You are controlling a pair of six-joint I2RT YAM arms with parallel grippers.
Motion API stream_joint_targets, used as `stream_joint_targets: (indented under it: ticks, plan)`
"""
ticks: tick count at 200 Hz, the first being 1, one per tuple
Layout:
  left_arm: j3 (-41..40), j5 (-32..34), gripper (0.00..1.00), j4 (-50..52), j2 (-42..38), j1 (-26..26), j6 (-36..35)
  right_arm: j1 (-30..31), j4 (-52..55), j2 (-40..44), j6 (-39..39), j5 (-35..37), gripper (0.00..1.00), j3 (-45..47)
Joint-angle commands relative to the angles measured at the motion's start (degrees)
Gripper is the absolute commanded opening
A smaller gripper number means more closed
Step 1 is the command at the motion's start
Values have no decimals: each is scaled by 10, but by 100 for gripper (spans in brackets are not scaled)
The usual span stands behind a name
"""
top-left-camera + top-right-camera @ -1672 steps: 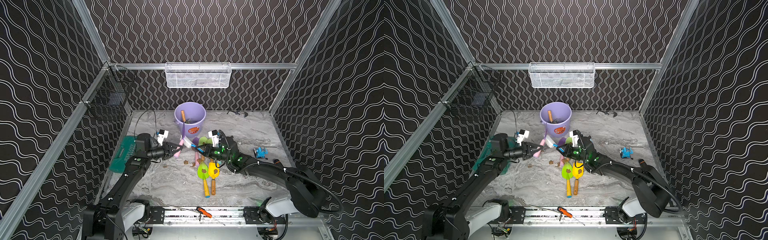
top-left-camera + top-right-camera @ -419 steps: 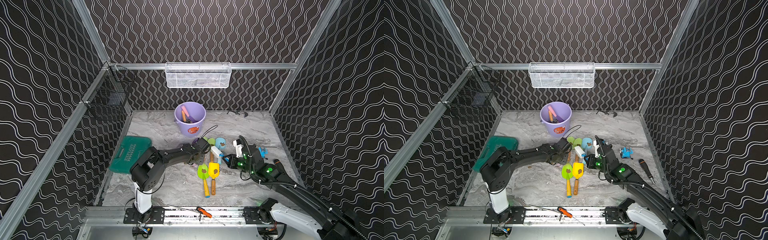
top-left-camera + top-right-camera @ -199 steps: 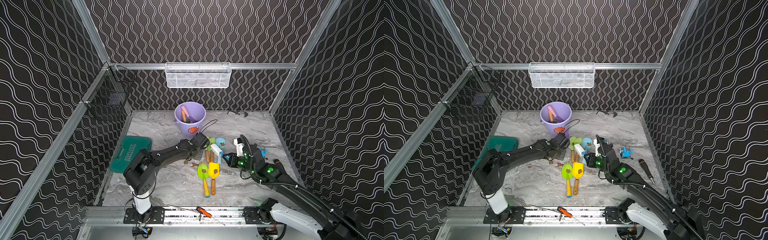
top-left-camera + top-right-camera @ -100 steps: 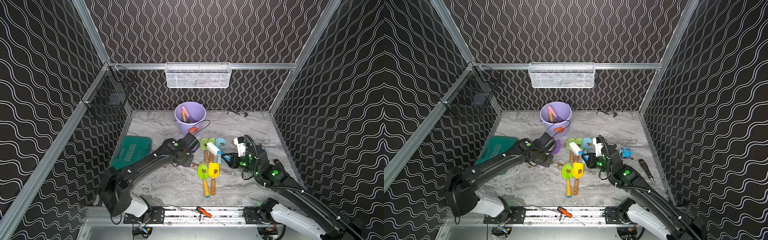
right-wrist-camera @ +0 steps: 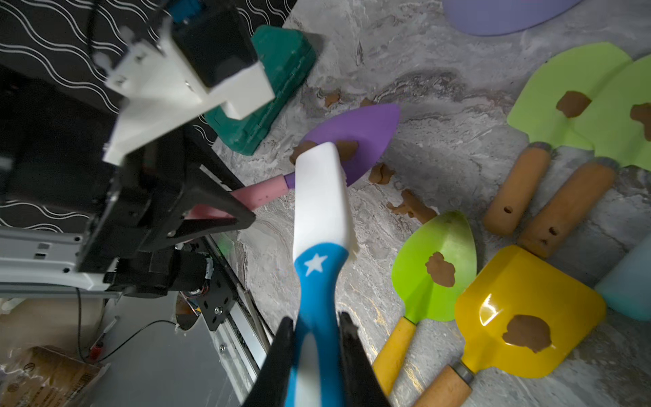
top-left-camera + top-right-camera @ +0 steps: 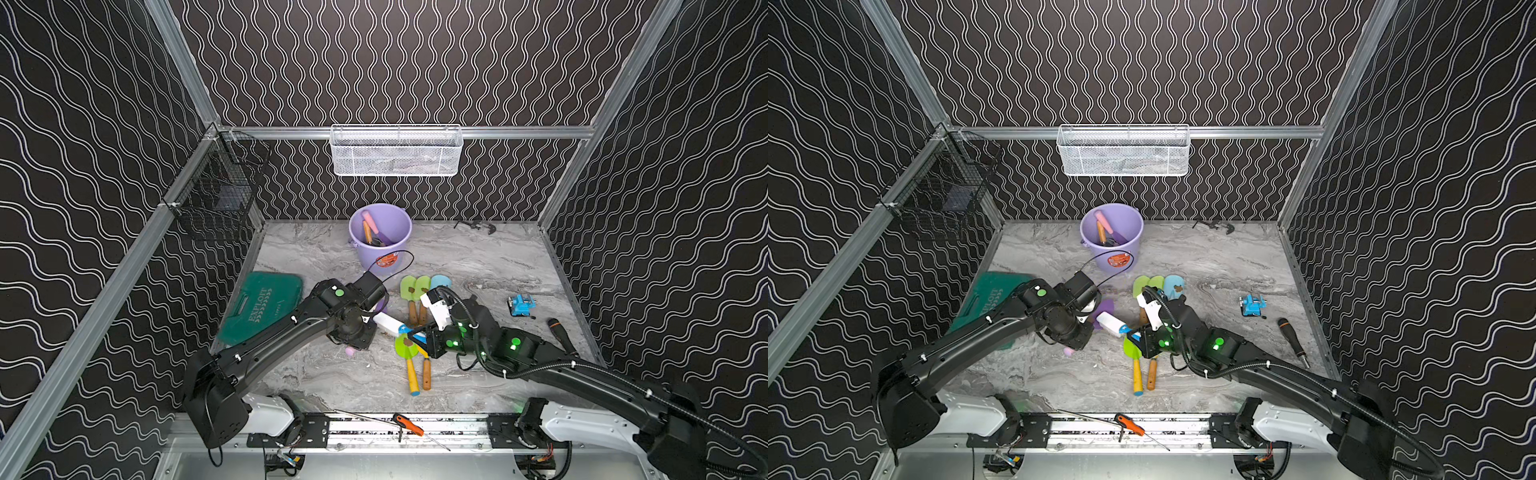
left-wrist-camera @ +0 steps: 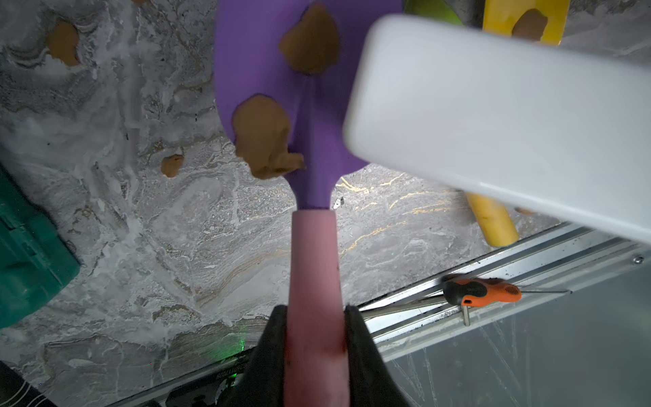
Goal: Brush the soil off the hand trowel and place it into the bucket
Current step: Brush off the soil from the hand trowel.
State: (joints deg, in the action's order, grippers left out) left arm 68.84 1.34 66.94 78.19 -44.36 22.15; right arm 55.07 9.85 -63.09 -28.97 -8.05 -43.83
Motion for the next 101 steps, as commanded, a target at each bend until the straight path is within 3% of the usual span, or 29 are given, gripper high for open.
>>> stream_joint_targets:
  ticks: [1,53,101]
  plan:
    - [-6,3,0,-3,-7,0,-6,1,-55,-22,9,-6,0,-11]
    - [-13,-7,0,-23,-19,0,-3,1,-90,-79,14,-39,0,-16]
    - [-18,-1,0,-21,-37,-1,0,-13,-20,-132,-3,85,0,-47]
